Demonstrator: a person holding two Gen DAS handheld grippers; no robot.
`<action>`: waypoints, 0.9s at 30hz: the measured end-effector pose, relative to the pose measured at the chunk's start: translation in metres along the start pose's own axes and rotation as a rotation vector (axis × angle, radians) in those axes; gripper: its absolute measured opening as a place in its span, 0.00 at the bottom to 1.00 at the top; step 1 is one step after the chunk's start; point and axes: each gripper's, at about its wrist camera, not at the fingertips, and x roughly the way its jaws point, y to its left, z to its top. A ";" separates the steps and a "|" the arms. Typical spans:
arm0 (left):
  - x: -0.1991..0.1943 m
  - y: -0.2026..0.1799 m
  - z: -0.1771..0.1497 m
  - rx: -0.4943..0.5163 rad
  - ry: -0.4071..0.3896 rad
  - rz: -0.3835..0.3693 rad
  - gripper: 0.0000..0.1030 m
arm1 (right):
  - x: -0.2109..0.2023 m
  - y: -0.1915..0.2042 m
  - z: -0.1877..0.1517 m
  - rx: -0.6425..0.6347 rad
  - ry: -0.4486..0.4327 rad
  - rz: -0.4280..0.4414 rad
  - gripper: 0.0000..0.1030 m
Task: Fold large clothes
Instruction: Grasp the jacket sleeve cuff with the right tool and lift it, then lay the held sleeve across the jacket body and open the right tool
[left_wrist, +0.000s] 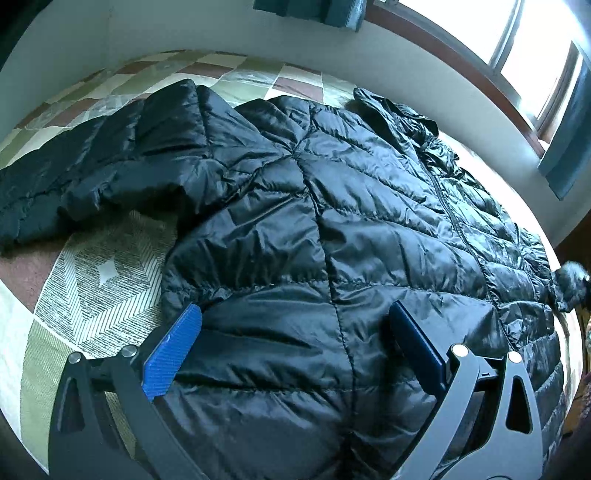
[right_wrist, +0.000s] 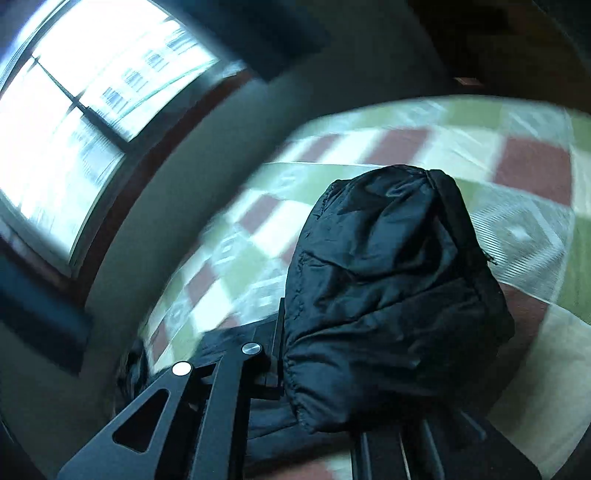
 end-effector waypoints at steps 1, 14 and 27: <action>0.000 0.000 0.000 -0.001 0.000 -0.001 0.98 | -0.001 0.019 -0.003 -0.042 0.000 0.011 0.09; 0.004 0.004 0.002 -0.033 -0.004 -0.024 0.98 | 0.029 0.251 -0.122 -0.557 0.117 0.175 0.09; 0.004 0.008 0.001 -0.043 -0.005 -0.034 0.98 | 0.074 0.377 -0.303 -0.977 0.332 0.209 0.09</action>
